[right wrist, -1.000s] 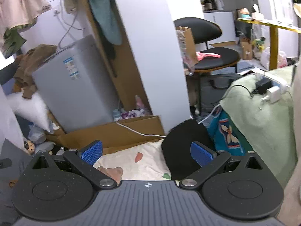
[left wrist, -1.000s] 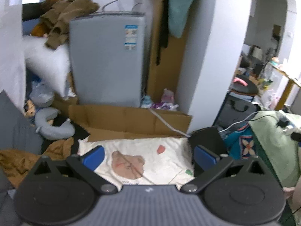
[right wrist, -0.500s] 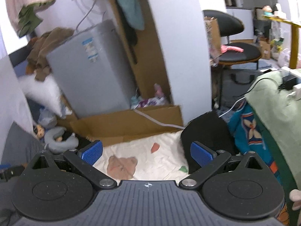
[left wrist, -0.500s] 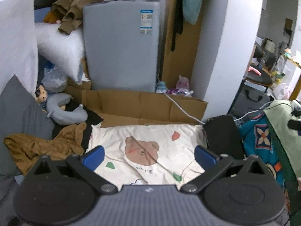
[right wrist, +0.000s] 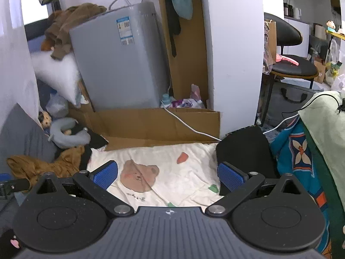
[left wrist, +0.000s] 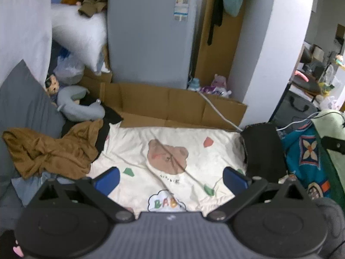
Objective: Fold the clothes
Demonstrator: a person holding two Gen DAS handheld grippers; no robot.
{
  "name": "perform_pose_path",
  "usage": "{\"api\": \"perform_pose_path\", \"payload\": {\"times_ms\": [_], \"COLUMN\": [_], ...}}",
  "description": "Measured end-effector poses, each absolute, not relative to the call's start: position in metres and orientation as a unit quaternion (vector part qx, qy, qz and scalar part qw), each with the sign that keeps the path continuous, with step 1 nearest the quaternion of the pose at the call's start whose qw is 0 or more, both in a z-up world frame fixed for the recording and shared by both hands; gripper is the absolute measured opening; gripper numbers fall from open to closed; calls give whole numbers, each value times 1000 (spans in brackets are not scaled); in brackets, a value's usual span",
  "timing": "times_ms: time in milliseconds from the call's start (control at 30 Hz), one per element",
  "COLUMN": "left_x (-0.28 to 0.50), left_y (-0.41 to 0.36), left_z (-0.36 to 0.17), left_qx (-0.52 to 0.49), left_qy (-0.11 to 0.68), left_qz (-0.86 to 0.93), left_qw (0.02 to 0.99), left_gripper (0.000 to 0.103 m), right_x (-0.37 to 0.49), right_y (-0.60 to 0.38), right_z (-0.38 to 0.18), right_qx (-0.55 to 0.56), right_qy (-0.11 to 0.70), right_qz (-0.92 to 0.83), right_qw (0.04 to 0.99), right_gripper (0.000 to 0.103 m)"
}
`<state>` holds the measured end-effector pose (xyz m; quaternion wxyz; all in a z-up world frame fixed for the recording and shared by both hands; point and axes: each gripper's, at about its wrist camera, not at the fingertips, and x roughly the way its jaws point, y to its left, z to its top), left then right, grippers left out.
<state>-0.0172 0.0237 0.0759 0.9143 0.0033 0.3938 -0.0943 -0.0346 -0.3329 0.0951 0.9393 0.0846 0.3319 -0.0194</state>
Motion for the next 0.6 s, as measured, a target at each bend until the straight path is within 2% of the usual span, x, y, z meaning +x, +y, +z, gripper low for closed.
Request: {"api": "perform_pose_path", "payload": {"times_ms": [200, 600], "left_x": [-22, -27], "left_y": [24, 7], "left_z": [61, 26], "left_qx": [-14, -21], "left_qy": [374, 393], "left_qz": [-64, -73], "left_qw": [925, 916], "left_gripper": [103, 103], "right_x": [-37, -51], "right_y": [-344, -361], "right_z": [75, 40], "right_qx": [79, 58], "right_qy": [341, 343], "right_qz": [-33, -30], "right_qw": [936, 937], "right_gripper": [102, 102]}}
